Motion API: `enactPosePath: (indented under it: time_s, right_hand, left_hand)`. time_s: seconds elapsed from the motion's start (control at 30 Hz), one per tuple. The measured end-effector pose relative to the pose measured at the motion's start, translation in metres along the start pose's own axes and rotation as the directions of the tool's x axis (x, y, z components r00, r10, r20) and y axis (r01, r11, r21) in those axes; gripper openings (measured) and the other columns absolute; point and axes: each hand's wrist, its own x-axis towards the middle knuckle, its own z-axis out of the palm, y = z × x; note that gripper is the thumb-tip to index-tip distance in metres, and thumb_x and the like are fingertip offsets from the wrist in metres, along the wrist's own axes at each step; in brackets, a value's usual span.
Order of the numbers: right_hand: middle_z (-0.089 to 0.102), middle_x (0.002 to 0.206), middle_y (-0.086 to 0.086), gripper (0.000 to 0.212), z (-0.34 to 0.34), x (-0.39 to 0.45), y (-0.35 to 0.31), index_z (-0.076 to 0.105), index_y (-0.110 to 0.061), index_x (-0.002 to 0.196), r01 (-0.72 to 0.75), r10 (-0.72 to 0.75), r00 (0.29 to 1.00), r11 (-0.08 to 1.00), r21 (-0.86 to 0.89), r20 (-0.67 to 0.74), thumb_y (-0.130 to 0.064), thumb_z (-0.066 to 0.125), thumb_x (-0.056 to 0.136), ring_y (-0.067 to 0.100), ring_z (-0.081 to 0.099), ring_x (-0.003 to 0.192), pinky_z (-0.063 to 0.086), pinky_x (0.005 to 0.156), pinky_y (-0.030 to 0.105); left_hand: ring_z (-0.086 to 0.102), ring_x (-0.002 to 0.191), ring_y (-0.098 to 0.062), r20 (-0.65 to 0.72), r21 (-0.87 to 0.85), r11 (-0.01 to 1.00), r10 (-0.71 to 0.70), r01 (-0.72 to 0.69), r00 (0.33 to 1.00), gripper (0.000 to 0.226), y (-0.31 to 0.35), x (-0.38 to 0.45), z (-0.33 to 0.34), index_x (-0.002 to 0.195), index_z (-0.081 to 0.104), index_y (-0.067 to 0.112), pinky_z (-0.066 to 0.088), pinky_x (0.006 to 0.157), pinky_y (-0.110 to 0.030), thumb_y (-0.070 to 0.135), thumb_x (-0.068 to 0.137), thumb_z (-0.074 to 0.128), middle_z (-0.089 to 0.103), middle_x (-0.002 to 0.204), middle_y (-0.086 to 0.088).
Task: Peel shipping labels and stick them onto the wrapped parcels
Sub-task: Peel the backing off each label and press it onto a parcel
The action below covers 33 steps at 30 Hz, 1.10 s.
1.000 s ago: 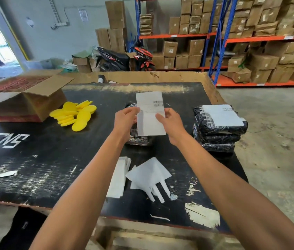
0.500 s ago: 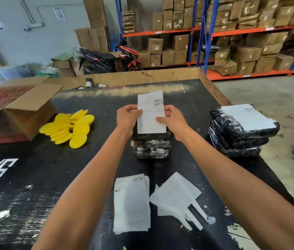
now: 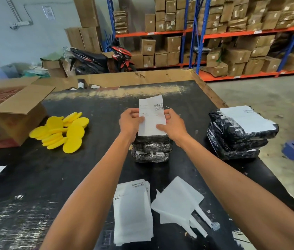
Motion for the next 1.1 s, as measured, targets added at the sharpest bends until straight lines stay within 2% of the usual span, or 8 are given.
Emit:
enactPosePath:
  time_s: [0.17, 0.3, 0.43, 0.5, 0.6, 0.73, 0.87, 1.1]
  right_hand:
    - [0.063, 0.124, 0.002, 0.046, 0.005, -0.002, 0.008, 0.056, -0.017, 0.125, 0.088, -0.093, 0.995, 0.991, -0.105, -0.046, -0.008, 0.075, 0.084, 0.018, 0.061, 0.112, 0.052, 0.097, 0.036]
    - [0.041, 0.142, 0.006, 0.059, 0.006, -0.005, 0.012, 0.048, -0.013, 0.14, 0.086, -0.1, 0.992, 0.983, -0.165, -0.078, -0.014, 0.075, 0.087, 0.019, 0.049, 0.127, 0.039, 0.101, 0.025]
    - [0.032, 0.149, 0.007, 0.086, 0.005, -0.007, 0.016, 0.027, -0.014, 0.154, 0.068, -0.081, 0.992, 0.988, -0.142, -0.094, -0.022, 0.078, 0.085, 0.022, 0.038, 0.138, 0.039, 0.112, 0.037]
    - [0.035, 0.141, 0.005, 0.07, 0.005, -0.009, 0.019, 0.038, -0.016, 0.142, 0.133, -0.152, 0.982, 0.979, -0.156, -0.114, -0.02, 0.077, 0.085, 0.021, 0.042, 0.131, 0.041, 0.105, 0.033]
    - [0.043, 0.127, -0.002, 0.029, 0.003, -0.011, 0.025, 0.058, -0.019, 0.111, 0.272, -0.309, 0.945, 0.926, -0.262, -0.109, -0.022, 0.074, 0.087, 0.014, 0.04, 0.122, 0.038, 0.102, 0.033]
    - [0.065, 0.117, -0.017, 0.013, -0.003, -0.003, 0.029, 0.073, -0.031, 0.099, 0.393, -0.412, 0.909, 0.788, -0.474, 0.069, -0.033, 0.059, 0.097, 0.013, 0.042, 0.127, 0.022, 0.097, 0.031]
    - [0.06, 0.137, -0.023, 0.03, -0.011, 0.011, 0.028, 0.068, -0.037, 0.125, 0.375, -0.318, 0.927, 0.784, -0.495, 0.199, -0.034, 0.047, 0.104, 0.012, 0.029, 0.146, 0.01, 0.114, 0.041]
    - [0.013, 0.167, -0.017, 0.053, -0.017, 0.046, 0.018, 0.027, -0.034, 0.158, 0.219, 0.009, 0.942, 0.742, -0.634, 0.337, -0.047, 0.029, 0.106, 0.02, 0.0, 0.157, -0.001, 0.121, 0.058]
  left_hand:
    - [0.069, 0.091, -0.016, -0.009, 0.129, 0.986, 0.109, -0.107, 0.994, 0.038, -0.005, -0.003, 0.004, 0.12, 0.062, 0.017, 0.059, 0.073, -0.031, 0.001, 0.086, 0.07, 0.072, 0.1, -0.002]
    - [0.059, 0.087, -0.009, 0.009, 0.218, 0.957, 0.193, -0.191, 0.981, 0.06, -0.007, -0.008, 0.005, 0.144, 0.045, 0.018, 0.046, 0.068, -0.016, 0.003, 0.09, 0.068, 0.062, 0.096, 0.004]
    - [0.062, 0.097, -0.017, 0.079, 0.316, 0.898, 0.296, -0.306, 0.952, 0.068, -0.011, -0.014, 0.007, 0.153, 0.033, 0.013, 0.051, 0.077, -0.023, 0.0, 0.092, 0.059, 0.065, 0.111, -0.006]
    - [0.058, 0.115, -0.027, 0.103, 0.377, 0.85, 0.357, -0.368, 0.929, 0.071, -0.014, -0.016, 0.01, 0.156, 0.028, 0.012, 0.049, 0.095, -0.038, 0.0, 0.092, 0.057, 0.06, 0.129, -0.015]
    - [0.043, 0.13, -0.027, 0.121, 0.454, 0.805, 0.37, -0.383, 0.921, 0.074, -0.016, -0.015, 0.011, 0.156, 0.025, 0.013, 0.034, 0.108, -0.033, 0.0, 0.093, 0.06, 0.04, 0.145, -0.016]
    - [0.049, 0.126, -0.029, 0.247, 0.536, 0.641, 0.503, -0.549, 0.828, 0.047, -0.017, -0.004, 0.004, 0.135, 0.059, 0.011, 0.039, 0.109, -0.041, -0.002, 0.09, 0.06, 0.054, 0.137, -0.012]
    - [0.045, 0.139, -0.026, 0.426, 0.674, 0.458, 0.4, -0.58, 0.811, 0.042, -0.02, 0.015, 0.003, 0.129, 0.067, 0.026, 0.031, 0.115, -0.046, 0.008, 0.096, 0.048, 0.059, 0.142, 0.002]
    - [0.018, 0.153, -0.019, 0.528, 0.751, 0.417, 0.089, -0.513, 0.845, 0.049, -0.008, 0.042, 0.005, 0.151, 0.039, 0.035, 0.003, 0.123, -0.055, 0.034, 0.104, 0.025, 0.034, 0.161, 0.012]
